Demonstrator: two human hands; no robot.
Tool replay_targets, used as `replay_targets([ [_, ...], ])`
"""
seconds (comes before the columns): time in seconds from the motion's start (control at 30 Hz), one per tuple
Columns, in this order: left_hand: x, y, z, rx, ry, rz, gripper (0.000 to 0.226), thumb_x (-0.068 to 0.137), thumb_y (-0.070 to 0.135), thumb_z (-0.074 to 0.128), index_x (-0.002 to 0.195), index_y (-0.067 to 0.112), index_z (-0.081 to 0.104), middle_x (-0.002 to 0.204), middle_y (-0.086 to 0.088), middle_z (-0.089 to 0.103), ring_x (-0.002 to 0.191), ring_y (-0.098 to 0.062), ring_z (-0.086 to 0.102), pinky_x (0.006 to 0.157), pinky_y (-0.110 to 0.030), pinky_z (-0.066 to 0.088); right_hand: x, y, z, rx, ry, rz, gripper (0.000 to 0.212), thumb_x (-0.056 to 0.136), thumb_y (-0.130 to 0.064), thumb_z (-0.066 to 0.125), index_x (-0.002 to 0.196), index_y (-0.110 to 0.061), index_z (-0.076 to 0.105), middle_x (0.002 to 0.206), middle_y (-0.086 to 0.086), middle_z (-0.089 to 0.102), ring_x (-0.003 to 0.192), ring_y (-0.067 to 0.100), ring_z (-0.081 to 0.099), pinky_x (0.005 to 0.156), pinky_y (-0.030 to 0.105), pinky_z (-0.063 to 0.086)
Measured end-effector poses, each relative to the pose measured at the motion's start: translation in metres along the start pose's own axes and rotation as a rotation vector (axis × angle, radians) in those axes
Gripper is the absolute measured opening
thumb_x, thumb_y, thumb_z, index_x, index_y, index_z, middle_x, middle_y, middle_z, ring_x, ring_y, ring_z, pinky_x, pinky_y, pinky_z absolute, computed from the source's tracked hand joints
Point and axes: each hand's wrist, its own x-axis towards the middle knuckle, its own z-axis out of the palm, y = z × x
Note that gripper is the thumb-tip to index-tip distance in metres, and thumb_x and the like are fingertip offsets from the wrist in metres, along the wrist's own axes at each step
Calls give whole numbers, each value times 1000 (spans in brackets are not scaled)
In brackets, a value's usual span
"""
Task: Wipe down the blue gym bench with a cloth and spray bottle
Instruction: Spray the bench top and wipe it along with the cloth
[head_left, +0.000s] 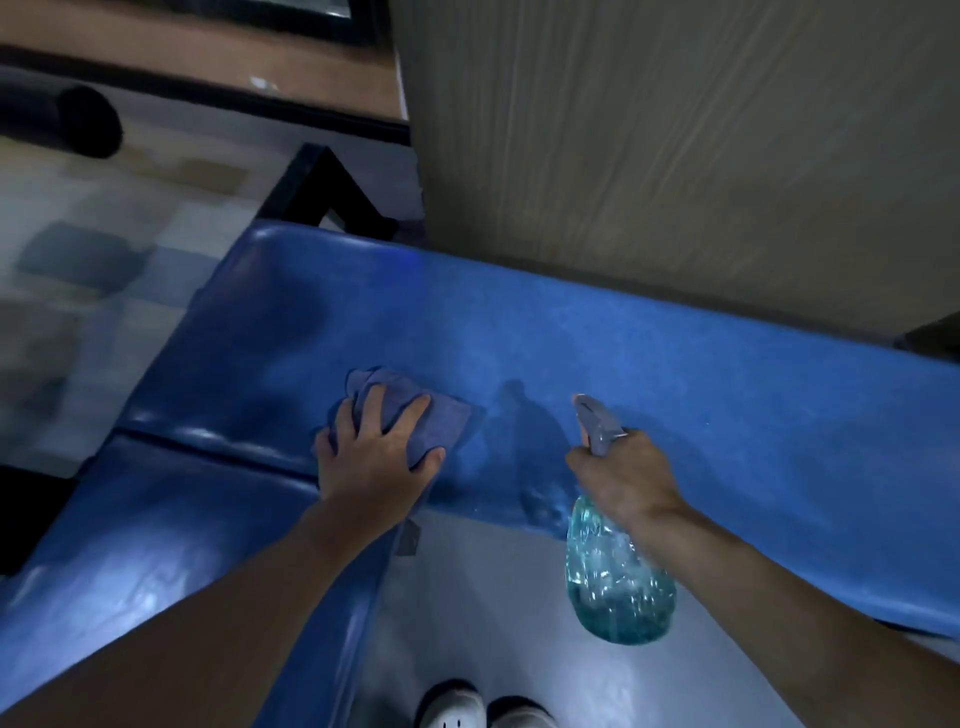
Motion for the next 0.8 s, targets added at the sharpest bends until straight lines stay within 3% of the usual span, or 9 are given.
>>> replay_targets([
  [0.07, -4, -13, -1, 0, -19, -28, 66, 77, 66, 56, 139, 47, 43, 154, -1, 31, 134, -36, 35, 99, -55, 37, 1, -11, 6, 5, -20, -28, 20, 84, -21, 53, 82, -41, 55, 77, 2, 57, 72, 26, 55, 66, 33, 48],
  [0.13, -9, -26, -3, -27, -19, -89, 66, 80, 65, 58, 141, 47, 39, 156, 0, 24, 137, -37, 30, 102, -56, 35, 5, -20, 13, 22, -42, -49, 27, 83, -21, 55, 66, -37, 43, 66, 0, 50, 63, 24, 48, 60, 30, 41],
  [0.27, -29, -48, -5, -50, -12, -240, 66, 87, 64, 51, 147, 46, 32, 160, -1, 15, 141, -37, 21, 106, -56, 30, 12, -45, 30, 24, -133, -87, 4, 81, -20, 57, 82, -24, 59, 68, 2, 48, 60, 22, 44, 59, 29, 39],
  [0.4, -53, -66, -5, -85, -13, -369, 68, 90, 63, 46, 151, 46, 23, 163, -2, 6, 144, -35, 13, 112, -51, 24, 21, -74, 52, 16, -218, -198, 25, 80, -20, 59, 105, -19, 64, 70, 0, 50, 63, 21, 48, 66, 33, 47],
  [0.47, -63, -72, -4, -91, -7, -428, 67, 91, 65, 43, 152, 46, 22, 163, -2, 7, 145, -34, 13, 112, -50, 24, 24, -87, 64, -18, -248, -259, 6, 81, -21, 60, 86, -21, 63, 68, 1, 51, 66, 25, 51, 70, 39, 52],
  [0.5, -68, -75, -4, -87, -12, -457, 67, 91, 66, 41, 152, 46, 21, 163, -2, 6, 145, -34, 13, 113, -50, 23, 25, -93, 70, -57, -248, -287, 6, 82, -22, 59, 77, -24, 57, 67, 1, 51, 67, 27, 53, 68, 41, 51],
  [0.57, -75, -80, -5, -81, -36, -509, 67, 91, 68, 38, 152, 47, 17, 163, -1, 3, 146, -32, 10, 113, -49, 21, 27, -104, 79, -118, -237, -330, 13, 84, -23, 57, 81, -33, 50, 72, 0, 54, 72, 29, 57, 67, 36, 48],
  [0.73, -94, -88, -7, -71, -35, -604, 68, 88, 72, 34, 151, 50, 19, 163, 2, 5, 146, -30, 14, 112, -50, 22, 27, -129, 100, -125, -287, -342, 13, 79, -24, 60, 70, -21, 51, 73, 3, 56, 64, 24, 53, 62, 32, 44],
  [0.8, -102, -92, -9, -71, -11, -628, 74, 80, 76, 24, 150, 50, 24, 163, 1, 12, 144, -31, 20, 110, -52, 26, 27, -142, 110, -84, -293, -353, 14, 77, -25, 62, 72, -18, 51, 73, 3, 55, 66, 25, 52, 64, 33, 44],
])
